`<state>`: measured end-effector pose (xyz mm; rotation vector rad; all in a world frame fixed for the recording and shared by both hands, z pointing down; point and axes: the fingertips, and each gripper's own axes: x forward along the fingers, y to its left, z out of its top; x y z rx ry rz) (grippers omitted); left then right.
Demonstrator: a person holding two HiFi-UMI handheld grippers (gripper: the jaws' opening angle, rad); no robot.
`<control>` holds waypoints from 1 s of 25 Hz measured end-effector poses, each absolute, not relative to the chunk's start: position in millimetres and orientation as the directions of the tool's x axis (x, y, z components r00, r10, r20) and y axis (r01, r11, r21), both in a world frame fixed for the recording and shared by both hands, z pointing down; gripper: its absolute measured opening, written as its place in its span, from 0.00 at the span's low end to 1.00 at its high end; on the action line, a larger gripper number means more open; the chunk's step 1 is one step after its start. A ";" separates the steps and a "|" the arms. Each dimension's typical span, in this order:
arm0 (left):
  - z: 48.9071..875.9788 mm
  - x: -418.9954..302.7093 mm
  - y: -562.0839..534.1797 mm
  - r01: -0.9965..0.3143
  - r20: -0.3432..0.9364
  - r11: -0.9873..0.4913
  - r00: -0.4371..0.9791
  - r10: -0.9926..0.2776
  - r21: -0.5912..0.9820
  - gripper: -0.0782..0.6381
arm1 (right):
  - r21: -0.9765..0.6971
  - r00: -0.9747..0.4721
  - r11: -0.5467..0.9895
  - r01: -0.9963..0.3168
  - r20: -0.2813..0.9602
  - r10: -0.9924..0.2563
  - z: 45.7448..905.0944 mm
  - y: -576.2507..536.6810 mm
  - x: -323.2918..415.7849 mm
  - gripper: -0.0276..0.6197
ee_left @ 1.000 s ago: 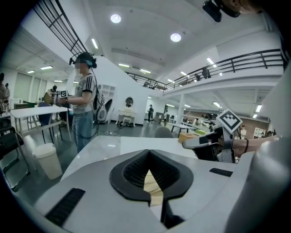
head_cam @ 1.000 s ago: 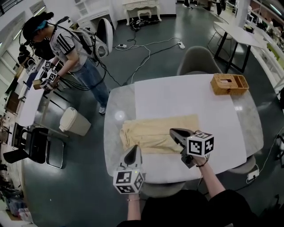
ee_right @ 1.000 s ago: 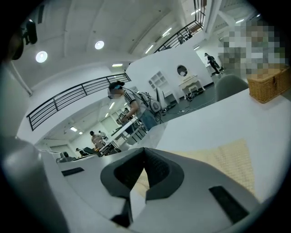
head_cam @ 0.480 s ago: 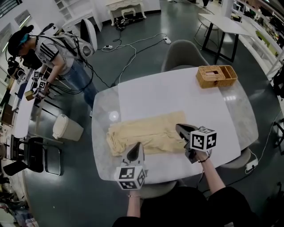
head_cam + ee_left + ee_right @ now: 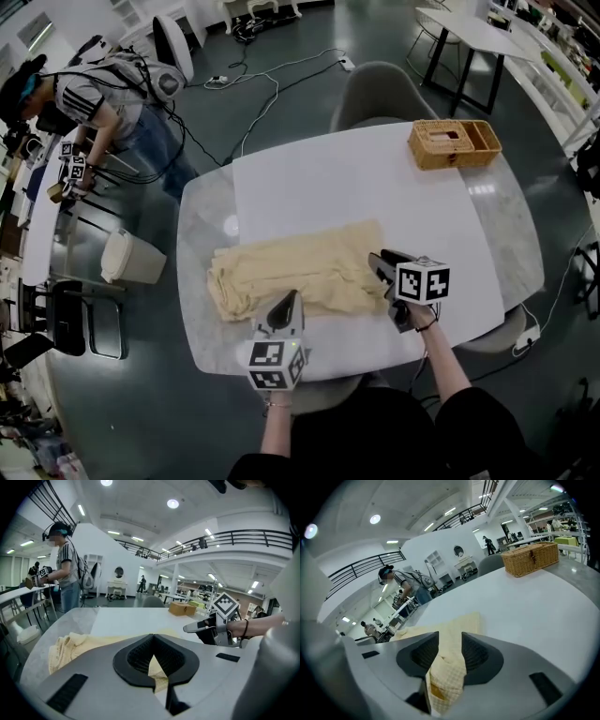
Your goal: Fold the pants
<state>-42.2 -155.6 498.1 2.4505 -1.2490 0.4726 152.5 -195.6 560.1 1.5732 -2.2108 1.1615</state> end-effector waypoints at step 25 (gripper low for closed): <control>523.2 -27.1 -150.2 -0.837 0.502 -0.514 0.532 -0.682 0.188 0.13 | -0.301 -0.270 0.041 -0.953 0.781 -0.563 631.8 -200.9 168.3 0.21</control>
